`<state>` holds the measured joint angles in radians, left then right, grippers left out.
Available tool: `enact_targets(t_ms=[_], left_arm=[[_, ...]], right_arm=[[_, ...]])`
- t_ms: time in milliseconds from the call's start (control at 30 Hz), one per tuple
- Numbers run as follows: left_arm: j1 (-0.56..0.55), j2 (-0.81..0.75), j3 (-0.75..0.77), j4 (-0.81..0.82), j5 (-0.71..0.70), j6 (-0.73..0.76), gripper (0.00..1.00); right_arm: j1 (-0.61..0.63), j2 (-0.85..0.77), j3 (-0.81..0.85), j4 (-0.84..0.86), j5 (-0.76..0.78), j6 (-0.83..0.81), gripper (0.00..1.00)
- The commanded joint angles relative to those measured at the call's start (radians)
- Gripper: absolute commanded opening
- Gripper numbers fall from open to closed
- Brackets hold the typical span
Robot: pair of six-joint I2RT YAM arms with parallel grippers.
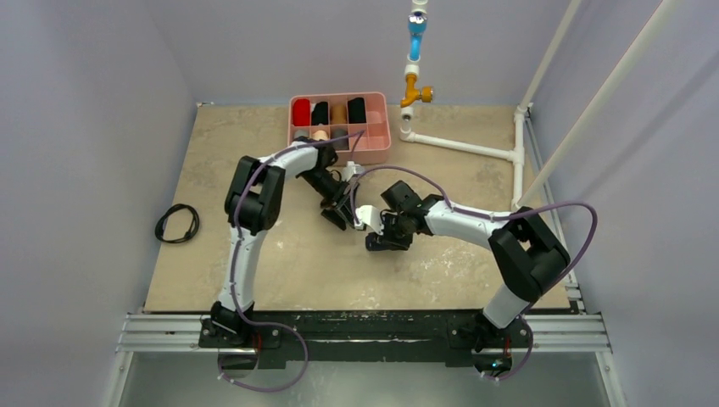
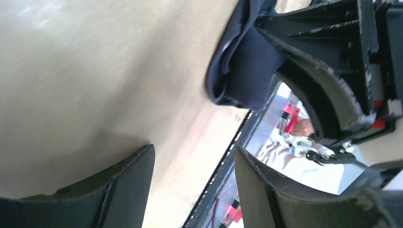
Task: Roll the underwear
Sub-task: Roll the underwear to the center of the board.
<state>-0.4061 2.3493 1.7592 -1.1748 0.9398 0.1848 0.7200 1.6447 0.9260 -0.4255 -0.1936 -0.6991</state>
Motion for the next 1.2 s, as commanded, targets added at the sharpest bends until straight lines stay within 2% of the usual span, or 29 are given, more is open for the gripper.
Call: enact_targets(t_ms=[0, 267, 400, 700, 833, 967, 1167], left_arm=[[0.047, -0.131, -0.060, 0.044, -0.077, 0.072, 0.61], [0.144, -0.322, -0.244, 0.146, -0.097, 0.061, 0.61], [0.199, -0.452, -0.353, 0.244, -0.088, 0.048, 0.61], [0.189, -0.728, -0.601, 0.532, -0.099, 0.078, 0.62], [0.117, -0.813, -0.662, 0.612, -0.141, 0.130, 0.62], [-0.039, -0.882, -0.720, 0.694, -0.266, 0.197, 0.62], [-0.223, -0.858, -0.723, 0.776, -0.391, 0.278, 0.63]], right_arm=[[-0.020, 0.087, 0.001, -0.184, -0.133, 0.024, 0.00], [-0.117, 0.188, 0.155, -0.339, -0.285, -0.042, 0.00], [-0.178, 0.316, 0.286, -0.472, -0.375, -0.119, 0.00], [-0.249, 0.641, 0.584, -0.760, -0.524, -0.279, 0.00], [-0.261, 0.747, 0.667, -0.835, -0.551, -0.318, 0.00], [-0.265, 0.804, 0.695, -0.866, -0.563, -0.341, 0.00], [-0.268, 0.850, 0.706, -0.882, -0.563, -0.361, 0.00]])
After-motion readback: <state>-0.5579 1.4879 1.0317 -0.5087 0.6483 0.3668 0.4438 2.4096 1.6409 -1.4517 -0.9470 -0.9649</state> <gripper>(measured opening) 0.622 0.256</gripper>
